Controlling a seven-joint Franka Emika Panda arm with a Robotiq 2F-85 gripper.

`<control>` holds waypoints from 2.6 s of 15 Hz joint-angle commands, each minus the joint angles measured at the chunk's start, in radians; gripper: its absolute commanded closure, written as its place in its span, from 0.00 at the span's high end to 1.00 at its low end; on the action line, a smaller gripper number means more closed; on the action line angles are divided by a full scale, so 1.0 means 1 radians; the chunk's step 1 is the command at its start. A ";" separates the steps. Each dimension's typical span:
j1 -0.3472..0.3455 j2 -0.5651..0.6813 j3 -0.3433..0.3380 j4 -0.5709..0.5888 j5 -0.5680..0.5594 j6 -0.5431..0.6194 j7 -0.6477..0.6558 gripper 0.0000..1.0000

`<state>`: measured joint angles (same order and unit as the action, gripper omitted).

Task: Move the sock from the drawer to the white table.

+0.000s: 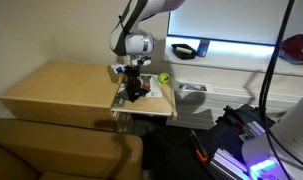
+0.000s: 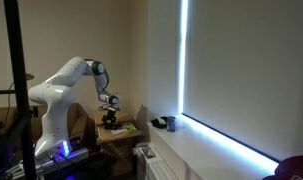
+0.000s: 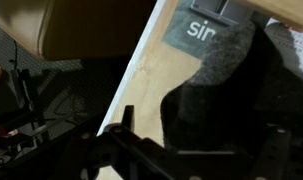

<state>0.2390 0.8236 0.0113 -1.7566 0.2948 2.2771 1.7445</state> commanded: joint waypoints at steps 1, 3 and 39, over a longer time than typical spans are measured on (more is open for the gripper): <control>-0.013 -0.020 0.013 -0.074 0.004 0.054 -0.016 0.73; -0.021 -0.027 0.011 -0.083 0.006 0.044 -0.015 0.59; -0.526 -0.539 -0.275 -0.033 0.367 -0.456 -0.226 0.01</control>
<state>-0.2138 0.2454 -0.2328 -1.9157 0.5812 1.8677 1.5260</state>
